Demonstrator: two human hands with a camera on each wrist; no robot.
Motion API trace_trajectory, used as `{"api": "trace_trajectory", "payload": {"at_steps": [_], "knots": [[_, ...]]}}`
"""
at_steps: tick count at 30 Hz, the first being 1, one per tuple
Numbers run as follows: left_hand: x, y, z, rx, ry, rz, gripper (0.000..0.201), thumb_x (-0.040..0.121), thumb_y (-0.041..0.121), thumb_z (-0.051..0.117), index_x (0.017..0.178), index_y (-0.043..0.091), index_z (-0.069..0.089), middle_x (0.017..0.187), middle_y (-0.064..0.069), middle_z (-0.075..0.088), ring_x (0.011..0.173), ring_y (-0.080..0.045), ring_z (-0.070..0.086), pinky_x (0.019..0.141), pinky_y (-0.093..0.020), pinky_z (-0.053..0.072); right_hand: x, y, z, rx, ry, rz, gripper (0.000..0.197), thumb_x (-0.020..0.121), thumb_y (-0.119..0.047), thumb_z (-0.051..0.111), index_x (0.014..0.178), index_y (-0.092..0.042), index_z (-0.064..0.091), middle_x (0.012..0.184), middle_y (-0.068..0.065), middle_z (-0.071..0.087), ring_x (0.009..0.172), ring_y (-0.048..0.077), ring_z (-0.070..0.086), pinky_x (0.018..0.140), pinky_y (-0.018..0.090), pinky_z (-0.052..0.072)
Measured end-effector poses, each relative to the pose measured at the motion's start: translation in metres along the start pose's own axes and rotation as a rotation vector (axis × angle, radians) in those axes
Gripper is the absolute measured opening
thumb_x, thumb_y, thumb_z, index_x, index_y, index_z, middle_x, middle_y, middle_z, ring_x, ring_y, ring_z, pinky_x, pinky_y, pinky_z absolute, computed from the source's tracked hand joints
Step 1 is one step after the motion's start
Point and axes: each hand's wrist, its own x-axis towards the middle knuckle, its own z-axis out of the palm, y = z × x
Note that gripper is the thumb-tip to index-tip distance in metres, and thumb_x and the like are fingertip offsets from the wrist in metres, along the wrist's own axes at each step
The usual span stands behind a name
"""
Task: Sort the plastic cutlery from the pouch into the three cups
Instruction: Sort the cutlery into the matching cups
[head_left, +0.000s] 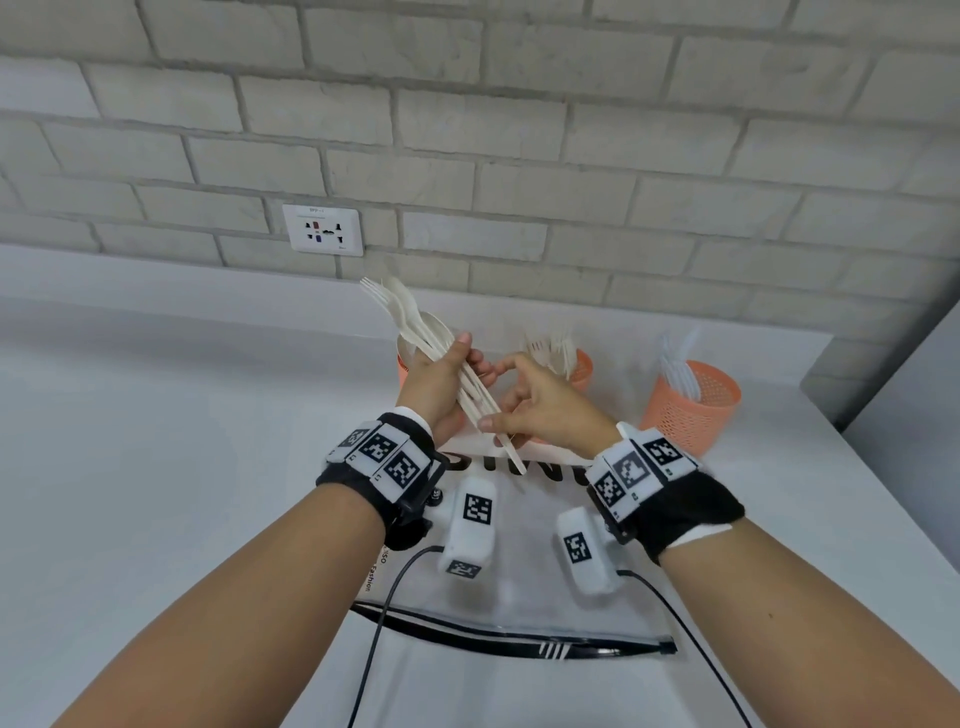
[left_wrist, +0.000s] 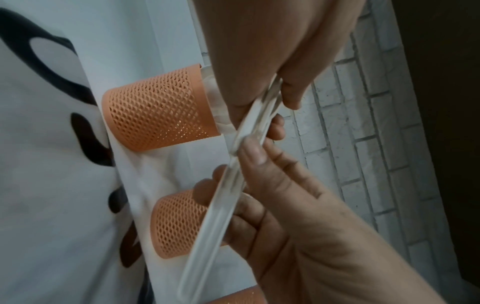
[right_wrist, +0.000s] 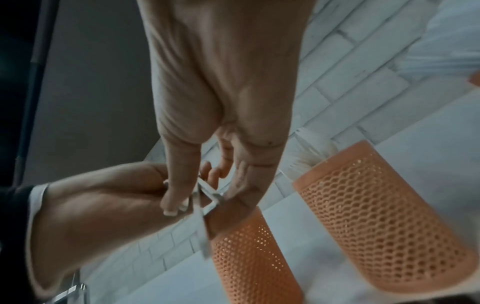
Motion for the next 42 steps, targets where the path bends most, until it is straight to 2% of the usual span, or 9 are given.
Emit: {"api": "trace_trajectory", "payload": {"at_steps": [8,14,19,23,26,32,36,39,42], "knots": [[0.006,0.01,-0.013,-0.059,0.043,0.058,0.027,0.1,0.017,0.038,0.073,0.012,0.04,0.062,-0.003,0.04,0.059,-0.017,0.042,0.061,-0.023,0.048,-0.004,0.016,-0.014,-0.092,-0.142,0.09,0.082,0.078,0.011,0.062,0.143,-0.019,0.022,0.064,-0.002,0.064,0.064,0.013,0.067,0.063,0.022,0.05],[0.004,0.012,-0.022,0.135,0.148,0.166,0.018,0.097,0.012,0.045,0.08,0.009,0.048,0.056,0.0,0.044,0.038,-0.007,0.046,0.046,-0.022,0.047,-0.007,0.019,-0.024,-0.3,-0.085,0.206,0.027,0.084,0.008,0.045,0.077,-0.017,0.051,0.072,-0.003,0.047,0.065,0.011,0.045,0.063,0.023,0.039],[-0.003,-0.006,-0.021,0.434,0.116,0.209,0.04,0.092,0.026,0.056,0.124,0.007,0.04,0.064,0.0,0.05,0.043,-0.009,0.045,0.043,-0.022,0.041,-0.006,-0.009,-0.015,-0.06,0.075,0.001,0.021,0.09,-0.004,0.047,0.077,-0.02,0.051,0.054,-0.019,0.051,0.052,-0.004,0.046,0.056,0.016,0.029],[-0.011,-0.02,-0.012,0.762,0.116,0.297,0.03,0.094,0.016,0.047,0.12,0.015,0.033,0.096,-0.009,0.061,0.082,-0.023,0.06,0.073,-0.037,0.053,0.002,-0.029,0.003,0.036,0.263,-0.219,0.026,0.08,-0.029,0.071,0.093,-0.011,0.056,0.058,-0.022,0.053,0.056,-0.007,0.048,0.058,0.008,0.038],[-0.014,-0.024,-0.007,0.812,0.107,0.315,0.039,0.093,0.01,0.046,0.13,0.008,0.035,0.11,-0.009,0.062,0.099,-0.024,0.062,0.089,-0.039,0.051,0.013,-0.037,0.014,0.061,0.358,-0.209,0.044,0.072,-0.029,0.078,0.105,-0.012,0.055,0.076,-0.011,0.058,0.069,0.005,0.054,0.066,0.018,0.047],[-0.024,-0.017,-0.003,0.751,-0.021,0.282,0.048,0.084,0.01,0.064,0.123,0.011,0.034,0.103,-0.005,0.059,0.093,-0.021,0.061,0.077,-0.032,0.052,0.02,-0.031,0.01,0.195,0.41,-0.085,0.011,0.086,-0.01,0.056,0.096,-0.014,0.059,0.074,-0.002,0.06,0.063,0.009,0.056,0.057,0.02,0.044],[-0.029,-0.017,-0.004,0.599,-0.12,0.158,0.04,0.087,0.008,0.059,0.123,0.012,0.041,0.075,0.003,0.052,0.059,-0.01,0.047,0.05,-0.021,0.038,0.019,-0.022,0.003,0.316,0.306,-0.033,0.01,0.087,-0.013,0.055,0.095,-0.009,0.061,0.076,0.009,0.061,0.065,0.018,0.056,0.055,0.026,0.043],[-0.031,-0.019,0.001,0.545,-0.192,0.136,0.034,0.092,0.009,0.052,0.124,0.015,0.044,0.066,0.004,0.047,0.053,-0.009,0.041,0.05,-0.021,0.037,0.014,-0.023,0.001,0.391,0.339,-0.027,0.012,0.087,-0.015,0.052,0.087,-0.013,0.063,0.083,0.009,0.068,0.084,0.026,0.066,0.078,0.038,0.052],[-0.033,-0.017,0.004,0.503,-0.245,0.123,0.019,0.097,0.021,0.047,0.113,0.015,0.054,0.061,0.005,0.051,0.053,-0.01,0.045,0.054,-0.024,0.04,0.008,-0.028,-0.004,0.528,0.306,-0.041,0.021,0.089,-0.012,0.046,0.07,-0.009,0.054,0.066,0.006,0.057,0.063,0.024,0.057,0.063,0.042,0.048]]}}
